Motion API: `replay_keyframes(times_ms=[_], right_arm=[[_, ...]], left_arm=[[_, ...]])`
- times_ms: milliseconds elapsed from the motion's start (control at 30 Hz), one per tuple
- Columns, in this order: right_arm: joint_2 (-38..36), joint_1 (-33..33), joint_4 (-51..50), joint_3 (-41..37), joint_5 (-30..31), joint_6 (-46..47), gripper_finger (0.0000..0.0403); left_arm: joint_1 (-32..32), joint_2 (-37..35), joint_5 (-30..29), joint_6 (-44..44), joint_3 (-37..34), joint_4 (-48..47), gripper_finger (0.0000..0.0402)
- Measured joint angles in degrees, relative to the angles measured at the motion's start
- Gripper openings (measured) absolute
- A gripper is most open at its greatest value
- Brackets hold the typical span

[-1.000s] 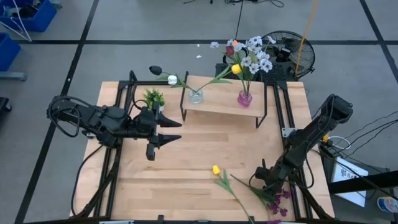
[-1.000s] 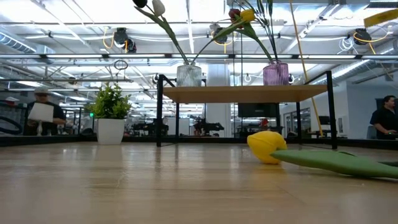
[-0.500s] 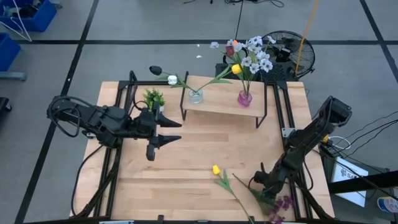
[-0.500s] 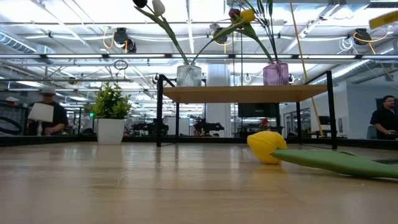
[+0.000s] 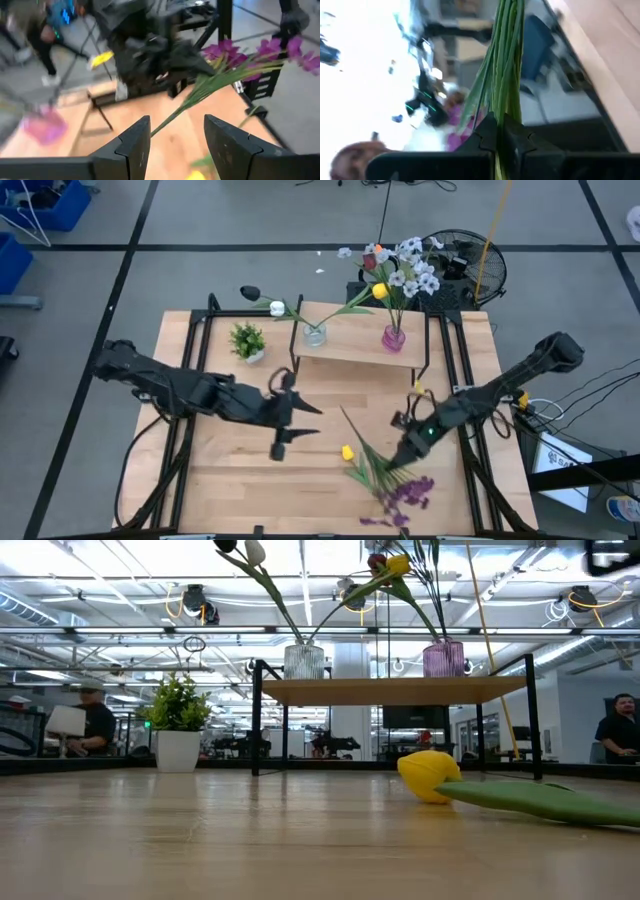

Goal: Pick and place flowers into a vace then onto a shelf
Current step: Put the purple flower into the transparent vase

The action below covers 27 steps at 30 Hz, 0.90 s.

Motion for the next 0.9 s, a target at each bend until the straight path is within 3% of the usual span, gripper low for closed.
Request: replay_keyframes(times_ms=[167, 300, 500, 733, 900], right_arm=[[0.9, -5.4, 1.5, 0.0, -2.9, 6.1, 0.0001], [2.1, -7.0, 1.5, 0.0, -6.2, 10.0, 0.0001], [2.6, -8.0, 6.5, 0.0, -6.2, 11.5, 0.0001], [2.6, -9.3, 7.4, 0.0, -6.1, 11.8, 0.0003], [2.6, -10.5, 7.4, 0.0, -6.0, 11.8, 0.0003]], left_arm=[[-0.1, 4.8, -1.6, 19.9, 0.0, 6.8, 0.0191], [0.0, 7.9, -5.0, 29.5, 0.0, 10.4, 0.0191], [0.3, 11.8, -1.7, 33.1, 0.0, 10.6, 0.0191], [1.1, 15.8, -1.4, 40.0, 0.0, 18.2, 0.0191], [1.7, 17.2, 0.4, 40.3, 0.1, 22.1, 0.0191]])
